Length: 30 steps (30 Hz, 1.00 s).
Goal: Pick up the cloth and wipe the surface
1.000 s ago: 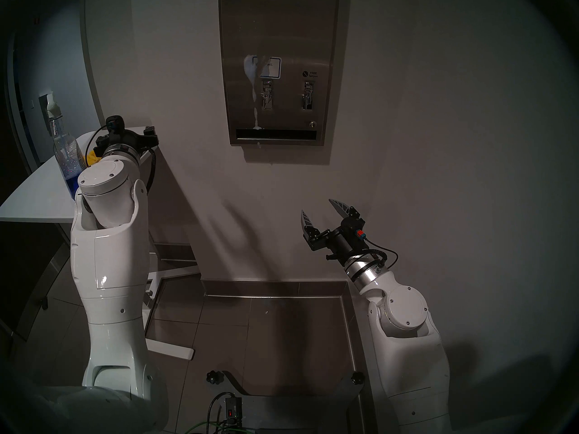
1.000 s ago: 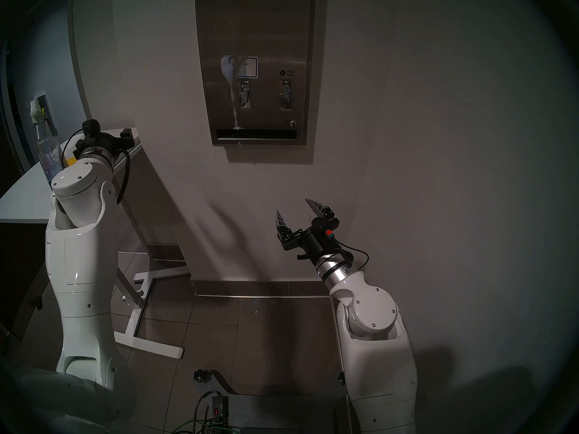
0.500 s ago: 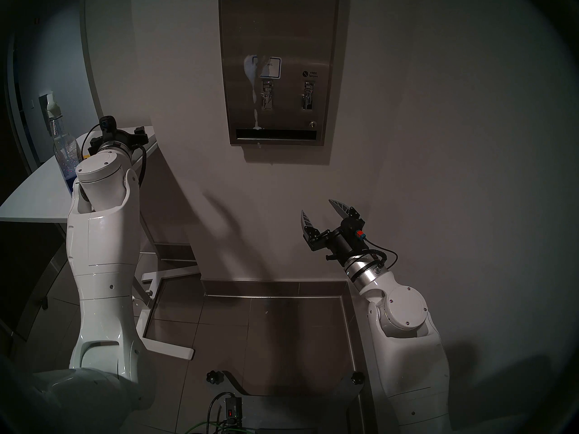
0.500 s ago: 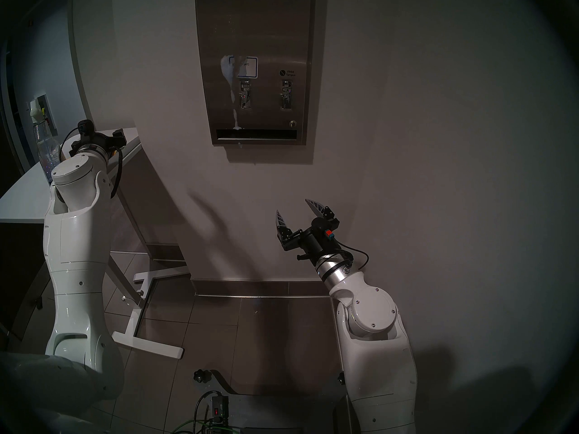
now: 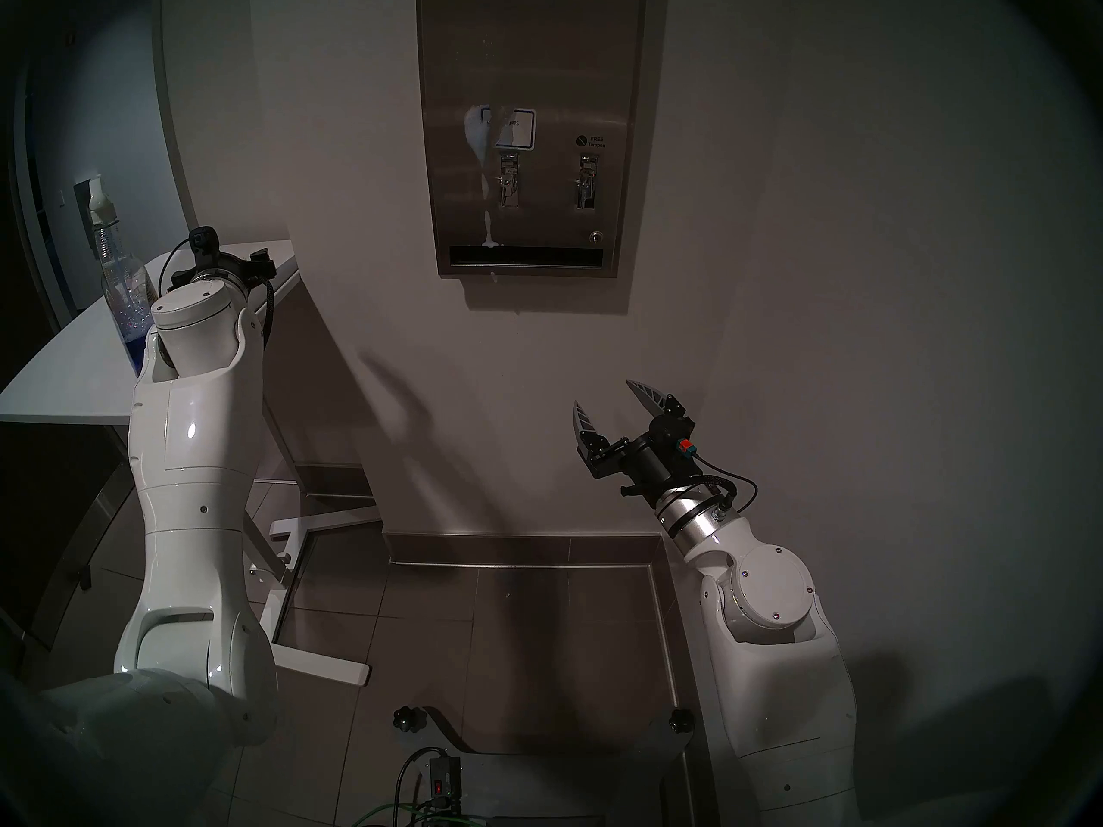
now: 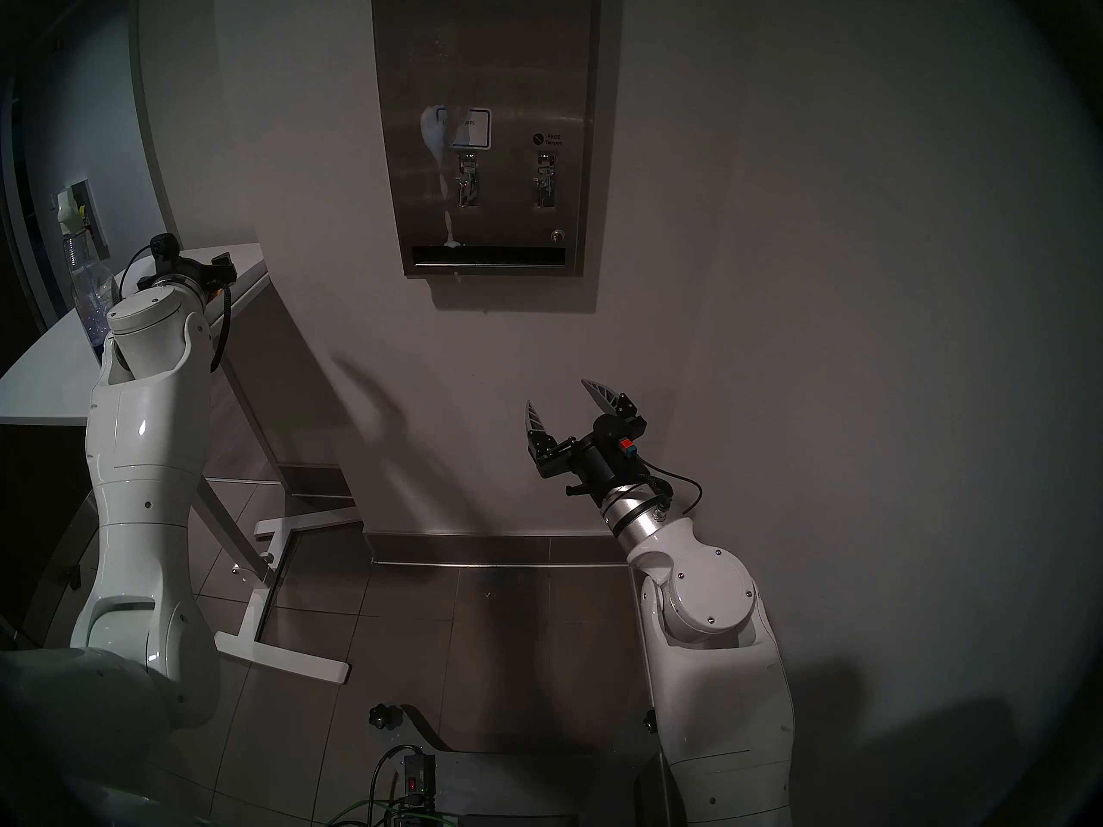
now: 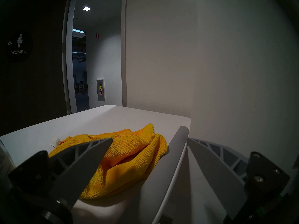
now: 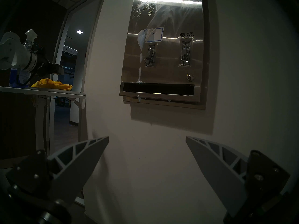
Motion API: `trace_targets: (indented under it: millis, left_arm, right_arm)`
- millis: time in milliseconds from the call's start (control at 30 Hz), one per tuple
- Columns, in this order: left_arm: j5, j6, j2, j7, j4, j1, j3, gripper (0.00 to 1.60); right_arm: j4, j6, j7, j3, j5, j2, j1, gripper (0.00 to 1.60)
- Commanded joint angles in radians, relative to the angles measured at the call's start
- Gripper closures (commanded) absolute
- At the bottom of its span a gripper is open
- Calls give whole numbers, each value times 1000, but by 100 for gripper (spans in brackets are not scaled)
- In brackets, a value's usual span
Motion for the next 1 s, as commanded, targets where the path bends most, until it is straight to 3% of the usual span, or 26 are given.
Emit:
trace_targets:
  millis: [0,733,767,833,867,967]
  left_arm:
    - [-14,-22,53,25,37,-118,-7,0]
    - [-138,16,86,69,243,-244,-5,0]
    - [-139,19,84,73,258,-258,-4,23]
    - [-146,20,90,75,262,-259,0,134]
    - [-148,23,90,78,274,-268,2,160]
    - [-154,24,93,85,299,-286,8,160]
  right_arm:
    - [-33,-9,2,1,1,2,20,0]
    - [-38,-8,2,0,1,4,19,0]
    - [-38,-8,2,0,1,5,19,0]
    - [-38,-8,2,0,1,5,19,0]
    - [-39,-8,2,0,1,5,19,0]
    - [-39,-8,2,0,2,6,19,0]
